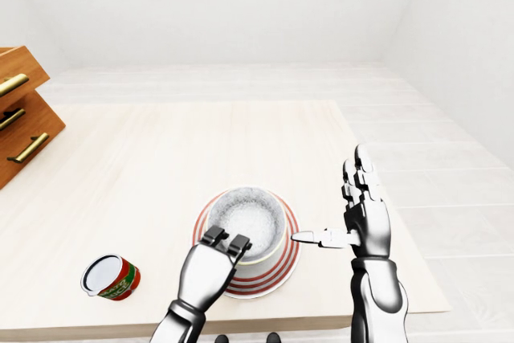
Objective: Put the bowl on the plate.
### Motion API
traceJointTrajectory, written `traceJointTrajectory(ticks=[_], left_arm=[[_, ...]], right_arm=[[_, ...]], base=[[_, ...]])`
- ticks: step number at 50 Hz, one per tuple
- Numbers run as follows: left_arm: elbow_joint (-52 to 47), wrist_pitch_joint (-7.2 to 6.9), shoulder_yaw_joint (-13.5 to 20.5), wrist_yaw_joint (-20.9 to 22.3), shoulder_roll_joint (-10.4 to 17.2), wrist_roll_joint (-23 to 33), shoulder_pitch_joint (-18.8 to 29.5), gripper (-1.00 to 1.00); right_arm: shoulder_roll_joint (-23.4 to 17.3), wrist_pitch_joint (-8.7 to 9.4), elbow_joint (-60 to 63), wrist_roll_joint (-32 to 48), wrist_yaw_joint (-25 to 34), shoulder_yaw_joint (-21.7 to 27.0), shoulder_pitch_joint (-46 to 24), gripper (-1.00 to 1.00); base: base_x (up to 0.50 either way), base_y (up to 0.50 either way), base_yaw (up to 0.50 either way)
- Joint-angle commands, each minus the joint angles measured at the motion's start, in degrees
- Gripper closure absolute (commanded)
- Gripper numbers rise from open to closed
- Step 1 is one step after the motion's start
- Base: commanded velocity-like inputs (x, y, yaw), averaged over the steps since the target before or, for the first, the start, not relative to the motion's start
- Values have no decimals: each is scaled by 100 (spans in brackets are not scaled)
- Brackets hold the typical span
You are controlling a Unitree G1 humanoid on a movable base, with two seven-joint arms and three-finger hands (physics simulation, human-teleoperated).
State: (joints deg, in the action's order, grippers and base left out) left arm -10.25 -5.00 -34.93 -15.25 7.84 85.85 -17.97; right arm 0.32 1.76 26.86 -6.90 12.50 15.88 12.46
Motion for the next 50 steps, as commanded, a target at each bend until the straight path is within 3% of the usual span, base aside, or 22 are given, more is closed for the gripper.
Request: traceJointTrajectory(ticks=[1,9,17,22,28,29,50], left_arm=[[-24,0,19,-19,13,-14,-12,-7],[27,0,40,-37,10,-23,3,-11],[39,0,62,-48,-4,-46,13,-36],[-42,0,48,-13,11,-30,-26,-68],[-104,0,46,-3,18,-46,-38,-87],[-114,0,45,2,21,-42,-41,-99],[-219,0,97,50,45,-124,-35,-100]], right_arm=[[-3,0,1,-13,-6,-2,3,-100],[-7,-21,-52,5,-11,-15,-13,-100],[-11,-32,-73,9,-20,-27,-16,-100],[-11,2,1,-8,-19,-22,7,-100],[-7,13,31,-19,-12,-10,15,-100],[-4,13,41,-19,-13,-7,17,-100],[-14,-15,-94,26,-48,-32,-70,-100]], base=[[0,0,0],[0,0,0],[0,0,0],[0,0,0],[0,0,0],[0,0,0],[0,0,0]])
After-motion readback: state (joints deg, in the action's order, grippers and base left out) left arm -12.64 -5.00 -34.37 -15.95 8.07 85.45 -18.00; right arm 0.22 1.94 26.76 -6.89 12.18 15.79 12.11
